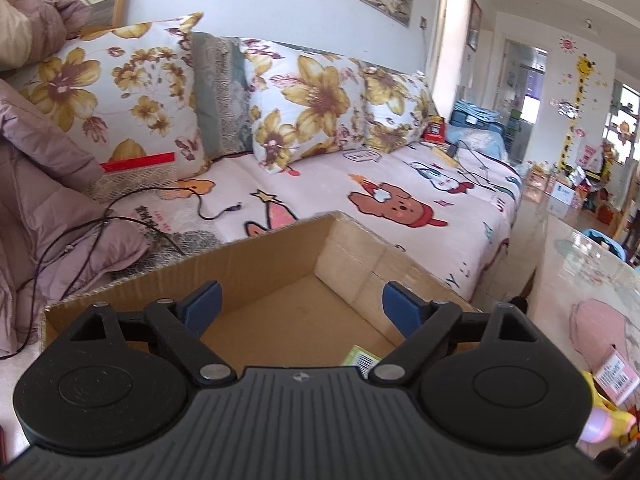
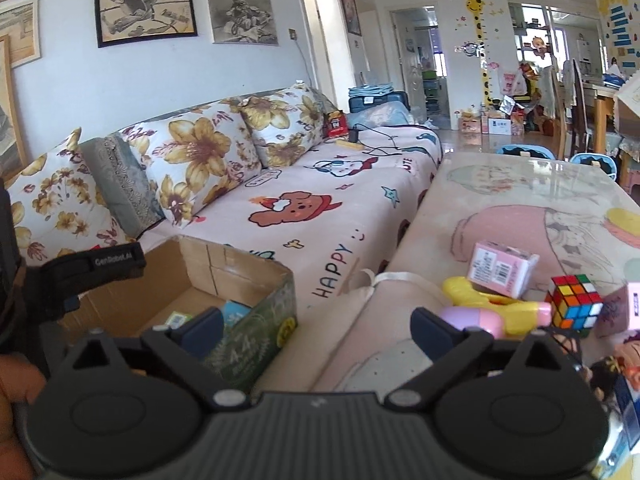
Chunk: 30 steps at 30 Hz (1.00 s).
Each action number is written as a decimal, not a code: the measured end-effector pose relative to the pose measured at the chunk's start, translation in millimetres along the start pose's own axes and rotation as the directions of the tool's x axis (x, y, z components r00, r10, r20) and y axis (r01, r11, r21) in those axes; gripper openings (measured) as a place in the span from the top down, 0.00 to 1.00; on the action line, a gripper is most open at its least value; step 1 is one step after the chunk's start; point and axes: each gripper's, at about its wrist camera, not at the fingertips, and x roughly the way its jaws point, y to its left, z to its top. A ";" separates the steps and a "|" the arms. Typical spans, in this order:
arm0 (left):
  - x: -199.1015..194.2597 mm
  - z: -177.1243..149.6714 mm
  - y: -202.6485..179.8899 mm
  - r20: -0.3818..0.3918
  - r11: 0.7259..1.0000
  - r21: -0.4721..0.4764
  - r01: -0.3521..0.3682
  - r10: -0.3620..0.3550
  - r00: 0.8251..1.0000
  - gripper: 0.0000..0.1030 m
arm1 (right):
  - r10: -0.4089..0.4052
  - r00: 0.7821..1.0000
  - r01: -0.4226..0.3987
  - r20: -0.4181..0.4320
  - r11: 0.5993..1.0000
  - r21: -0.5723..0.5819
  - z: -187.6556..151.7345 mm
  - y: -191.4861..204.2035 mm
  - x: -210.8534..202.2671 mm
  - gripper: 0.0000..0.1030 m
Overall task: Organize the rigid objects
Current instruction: 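Move both tools back over the items on the table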
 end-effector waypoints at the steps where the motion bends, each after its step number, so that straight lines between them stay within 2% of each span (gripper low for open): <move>1: -0.1 -0.9 -1.2 0.000 1.000 0.009 0.011 -0.011 1.000 0.00 | -0.016 1.000 0.016 0.002 1.000 0.001 -4.5 -2.3 -3.7 0.03; 10: -1.3 -9.2 -15.1 0.010 0.987 0.127 0.101 -0.103 0.995 0.00 | -0.090 0.996 0.089 0.013 0.996 0.016 -26.7 -17.0 -23.9 0.03; 17: -1.6 -20.2 -32.4 0.005 0.958 0.241 0.152 -0.158 0.987 0.00 | -0.137 0.990 0.135 0.045 0.990 0.031 -36.0 -34.4 -42.4 0.02; 24: -7.2 -33.1 -47.0 -0.013 0.906 0.345 0.246 -0.257 0.966 0.00 | -0.179 0.982 0.176 0.066 0.983 0.052 -43.6 -54.4 -58.5 0.02; 30: -11.2 -45.3 -59.1 -0.047 0.843 0.416 0.341 -0.355 0.934 0.00 | -0.212 0.974 0.205 0.087 0.976 0.077 -48.0 -76.9 -72.8 0.02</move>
